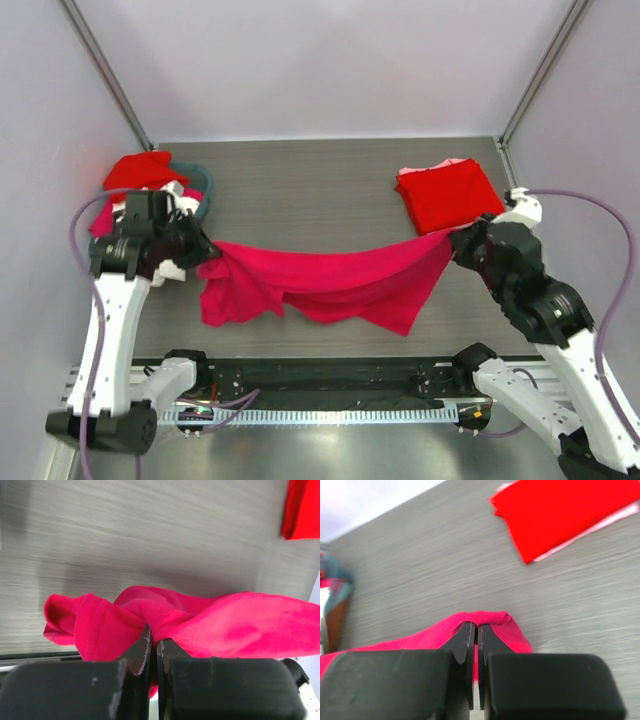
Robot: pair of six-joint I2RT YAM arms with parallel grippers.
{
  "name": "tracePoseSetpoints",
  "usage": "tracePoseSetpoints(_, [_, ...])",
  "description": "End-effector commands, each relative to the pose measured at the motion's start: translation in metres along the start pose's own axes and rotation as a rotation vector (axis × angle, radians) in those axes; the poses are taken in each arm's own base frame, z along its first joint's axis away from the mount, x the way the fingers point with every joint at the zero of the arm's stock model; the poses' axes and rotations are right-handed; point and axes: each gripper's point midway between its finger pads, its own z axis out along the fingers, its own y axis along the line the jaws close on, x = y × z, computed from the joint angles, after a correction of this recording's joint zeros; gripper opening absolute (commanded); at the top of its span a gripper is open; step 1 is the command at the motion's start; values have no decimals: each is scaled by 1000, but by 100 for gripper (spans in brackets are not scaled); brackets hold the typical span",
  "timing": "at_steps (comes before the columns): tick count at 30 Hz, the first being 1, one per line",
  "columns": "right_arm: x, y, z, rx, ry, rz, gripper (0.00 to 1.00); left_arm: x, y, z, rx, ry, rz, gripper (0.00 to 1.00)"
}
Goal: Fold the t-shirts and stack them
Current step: Flatten the tshirt out
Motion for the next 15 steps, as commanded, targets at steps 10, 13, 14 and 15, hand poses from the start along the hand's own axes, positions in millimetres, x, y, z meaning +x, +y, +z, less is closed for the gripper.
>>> tracePoseSetpoints(10, [18,-2,113,218,81,-139,1,-43,-15,85,39,84,-13,74])
tracePoseSetpoints(13, [42,-21,141,241,150,-109,1,-12,1,88,20,134,-19,69])
tracePoseSetpoints(14, [47,-24,146,238,165,-99,1,7,11,94,5,183,-31,66])
tracePoseSetpoints(15, [55,-29,153,249,186,-98,1,15,12,94,13,194,-30,58])
